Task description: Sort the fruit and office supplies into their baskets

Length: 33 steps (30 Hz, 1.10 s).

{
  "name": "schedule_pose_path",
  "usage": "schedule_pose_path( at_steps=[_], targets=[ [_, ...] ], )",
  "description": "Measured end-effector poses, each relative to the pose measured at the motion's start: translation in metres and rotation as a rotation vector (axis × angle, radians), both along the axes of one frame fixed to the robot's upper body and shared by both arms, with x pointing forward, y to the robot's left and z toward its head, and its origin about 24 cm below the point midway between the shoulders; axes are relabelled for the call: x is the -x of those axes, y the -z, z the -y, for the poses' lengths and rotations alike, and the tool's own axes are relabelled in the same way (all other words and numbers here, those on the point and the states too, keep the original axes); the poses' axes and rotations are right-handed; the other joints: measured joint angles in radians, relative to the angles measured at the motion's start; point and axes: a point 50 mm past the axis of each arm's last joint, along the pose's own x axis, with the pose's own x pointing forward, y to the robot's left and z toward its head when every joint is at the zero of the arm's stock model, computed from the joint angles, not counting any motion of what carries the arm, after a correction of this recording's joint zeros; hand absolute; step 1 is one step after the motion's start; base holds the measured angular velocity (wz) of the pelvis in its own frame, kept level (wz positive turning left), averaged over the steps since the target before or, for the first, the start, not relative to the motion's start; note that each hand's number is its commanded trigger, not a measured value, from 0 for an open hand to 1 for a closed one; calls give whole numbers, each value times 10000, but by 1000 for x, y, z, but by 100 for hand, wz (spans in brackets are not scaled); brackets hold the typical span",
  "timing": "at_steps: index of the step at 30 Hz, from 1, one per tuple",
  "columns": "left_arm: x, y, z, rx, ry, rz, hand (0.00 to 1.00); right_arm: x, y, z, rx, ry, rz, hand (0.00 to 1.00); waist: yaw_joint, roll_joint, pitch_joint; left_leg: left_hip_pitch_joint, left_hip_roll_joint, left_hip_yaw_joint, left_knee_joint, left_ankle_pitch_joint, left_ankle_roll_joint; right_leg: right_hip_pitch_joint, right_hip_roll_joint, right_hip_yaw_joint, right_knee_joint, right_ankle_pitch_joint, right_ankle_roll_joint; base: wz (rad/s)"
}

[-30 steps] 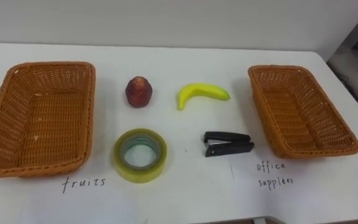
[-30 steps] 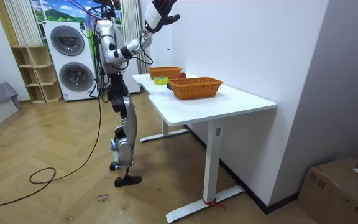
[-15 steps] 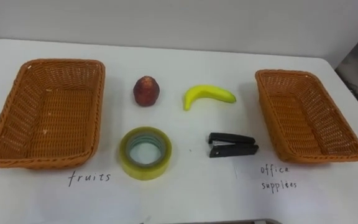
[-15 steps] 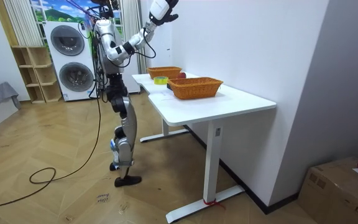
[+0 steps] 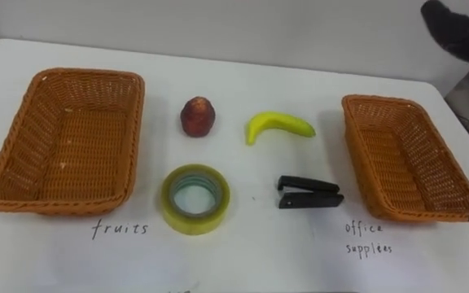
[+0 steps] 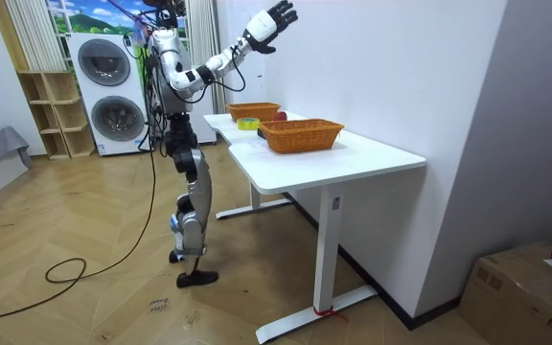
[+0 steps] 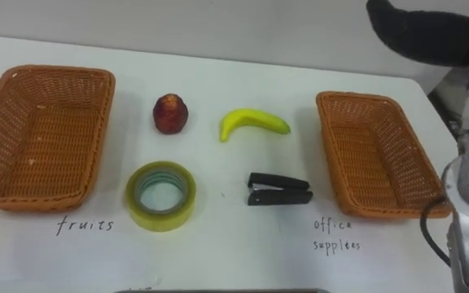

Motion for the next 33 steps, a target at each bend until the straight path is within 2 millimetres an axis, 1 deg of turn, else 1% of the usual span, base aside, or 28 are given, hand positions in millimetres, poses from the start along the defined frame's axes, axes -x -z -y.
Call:
schedule_pose_path(
  at_steps=[2,4,6,8,11,14,15,20,24,26,27,30,33],
  targets=[
    [1,0,0,-1,-34,-19,0,-3,5,-2,284,-107,-477,0,132,22,6,27,7,-5,0,0,0,25,0,5,-4,0,0,0],
    [-1,0,-1,-12,-47,36,0,-7,12,0,474,-249,-1004,0,173,38,15,67,17,-35,1,1,0,105,-9,-30,-87,0,0,0],
    [-3,0,0,-9,-41,86,0,-12,24,4,605,-313,-1909,0,227,20,2,56,17,-26,2,1,-1,122,-13,-71,-120,7,-8,2],
    [-5,0,0,-6,-30,130,0,-14,29,4,800,-468,-2362,0,253,12,-3,54,14,-7,4,2,-2,120,-14,-71,-119,15,-18,0],
    [-3,0,0,-3,-57,49,0,-15,32,2,1326,-710,-2820,0,246,-1,-4,37,19,-11,11,2,-2,147,-18,-71,-110,15,-18,0],
    [-3,0,0,-3,-55,43,0,-15,35,0,1666,-992,-3151,0,268,-64,-11,41,19,-12,18,1,-2,151,-18,-73,-102,15,-18,0],
    [-3,0,0,-6,-49,58,0,-16,36,-1,1772,-1126,-3289,0,323,-95,-17,51,23,-10,15,1,-2,152,-16,-67,-101,16,-18,0],
    [-10,-1,-1,-17,18,218,0,-17,43,-10,2296,-1772,-3882,0,451,-202,36,59,29,-48,-6,-4,-2,152,-7,-62,-102,19,-18,0],
    [-13,-2,-3,-84,226,249,0,-19,52,-16,2561,-2203,-4438,0,474,-266,23,42,24,-98,-9,-6,-1,158,-5,-88,-120,39,-8,3],
    [-19,-3,-4,-136,489,304,0,-21,61,-19,2751,-2411,-4939,0,480,-253,33,30,16,-129,-8,-7,3,155,-16,-84,-124,43,-2,2],
    [-22,-3,-5,-160,564,352,0,-21,64,-21,2853,-2521,-5142,0,484,-220,55,25,16,-137,-8,-7,4,153,-19,-80,-125,44,0,0],
    [-27,-4,-7,-218,608,454,0,-21,66,-23,3007,-2718,-5350,0,482,-149,106,12,6,-139,-13,-7,5,136,-16,-68,-126,45,1,0],
    [-28,-5,-7,-219,611,494,0,-21,69,-22,3085,-2774,-5609,0,480,-111,131,5,-11,-139,-12,-7,5,129,-7,-36,-125,44,1,0]
  ],
)
